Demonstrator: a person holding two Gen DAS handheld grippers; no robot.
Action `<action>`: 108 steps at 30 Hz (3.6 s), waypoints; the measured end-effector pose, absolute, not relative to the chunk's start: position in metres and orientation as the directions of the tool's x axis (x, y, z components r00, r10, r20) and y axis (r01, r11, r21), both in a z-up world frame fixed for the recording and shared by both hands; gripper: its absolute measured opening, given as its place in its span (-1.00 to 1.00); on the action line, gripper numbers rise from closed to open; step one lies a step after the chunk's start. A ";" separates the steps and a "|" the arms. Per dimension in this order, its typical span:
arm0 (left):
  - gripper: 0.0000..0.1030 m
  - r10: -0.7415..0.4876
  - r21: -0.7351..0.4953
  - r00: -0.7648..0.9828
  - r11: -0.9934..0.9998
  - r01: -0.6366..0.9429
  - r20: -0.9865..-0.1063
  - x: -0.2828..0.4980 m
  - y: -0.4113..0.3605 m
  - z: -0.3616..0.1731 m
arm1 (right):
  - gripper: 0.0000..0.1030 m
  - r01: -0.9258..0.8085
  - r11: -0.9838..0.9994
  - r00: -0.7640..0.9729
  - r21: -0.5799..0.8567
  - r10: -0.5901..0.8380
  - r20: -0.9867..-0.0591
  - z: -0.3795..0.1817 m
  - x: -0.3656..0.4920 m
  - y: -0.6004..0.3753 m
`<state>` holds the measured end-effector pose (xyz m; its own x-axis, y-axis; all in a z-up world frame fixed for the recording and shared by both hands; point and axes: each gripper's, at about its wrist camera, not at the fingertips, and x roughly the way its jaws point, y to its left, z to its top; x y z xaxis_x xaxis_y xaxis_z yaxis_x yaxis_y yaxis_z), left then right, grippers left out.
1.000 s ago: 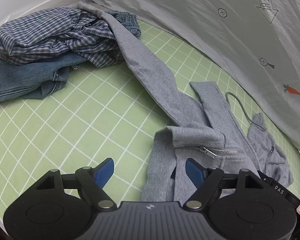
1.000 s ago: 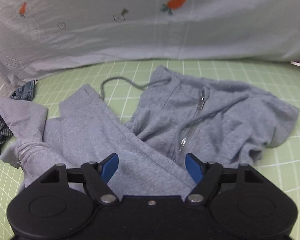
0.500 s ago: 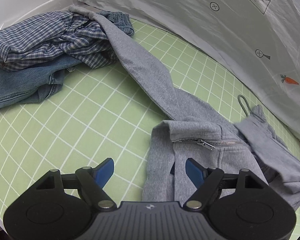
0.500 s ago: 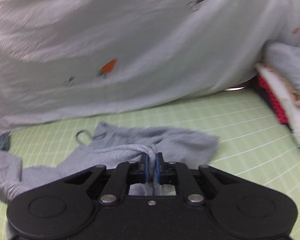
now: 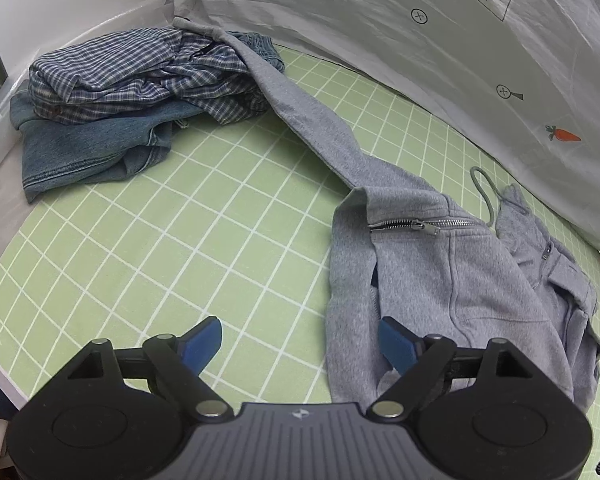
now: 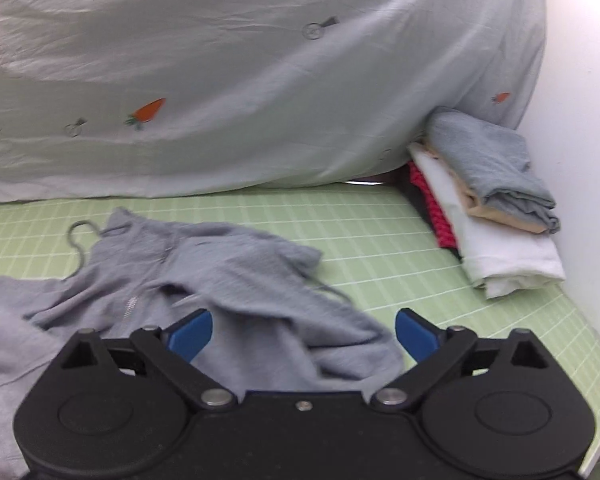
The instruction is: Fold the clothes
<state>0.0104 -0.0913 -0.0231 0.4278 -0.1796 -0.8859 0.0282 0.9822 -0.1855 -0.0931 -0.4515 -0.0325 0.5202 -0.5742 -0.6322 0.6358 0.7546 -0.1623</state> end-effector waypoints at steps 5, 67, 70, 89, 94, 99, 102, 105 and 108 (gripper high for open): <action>0.74 -0.185 -0.162 0.423 0.983 0.091 -0.887 0.003 -0.066 -0.024 | 0.95 0.522 0.844 0.575 -0.125 -0.456 -0.679 -0.054 -0.063 -0.355; -0.11 -0.425 -0.399 0.117 0.896 0.194 -0.898 -0.068 -0.199 -0.126 | -0.13 0.655 0.744 0.342 -0.130 -0.446 -0.827 -0.099 -0.254 -0.455; -0.67 -0.485 -0.473 0.110 0.873 0.123 -0.867 -0.069 -0.191 -0.127 | -0.90 0.643 0.762 0.383 -0.076 -0.406 -0.830 -0.100 -0.262 -0.461; -0.39 -0.325 -0.313 0.261 0.946 0.088 -0.909 -0.074 -0.152 -0.072 | -0.70 0.427 0.901 0.523 -0.080 -0.318 -0.791 -0.061 -0.280 -0.419; 0.00 -0.311 -0.296 0.264 0.950 0.097 -0.913 -0.064 -0.147 -0.074 | -0.22 0.465 0.885 0.525 0.004 -0.272 -0.807 -0.059 -0.279 -0.432; 0.33 -0.327 -0.297 0.295 0.944 0.142 -0.898 -0.061 -0.153 -0.075 | -0.14 0.521 0.852 0.572 0.058 -0.298 -0.764 -0.044 -0.285 -0.441; 0.33 -0.324 -0.293 0.275 0.944 0.149 -0.905 -0.058 -0.157 -0.079 | -0.13 0.520 0.849 0.613 0.097 -0.292 -0.735 -0.032 -0.284 -0.440; 0.33 -0.326 -0.293 0.261 0.943 0.157 -0.909 -0.056 -0.157 -0.082 | -0.11 0.510 0.850 0.642 0.127 -0.279 -0.714 -0.020 -0.279 -0.436; 0.33 -0.320 -0.286 0.251 0.945 0.161 -0.914 -0.052 -0.157 -0.085 | -0.01 0.510 0.851 0.669 0.126 -0.301 -0.680 -0.008 -0.277 -0.432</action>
<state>-0.0522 -0.1574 -0.0851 0.2509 -0.3198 -0.9137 0.1611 0.9445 -0.2863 -0.2771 -0.4316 -0.0077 0.6689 -0.3009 -0.6797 0.5105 0.8506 0.1258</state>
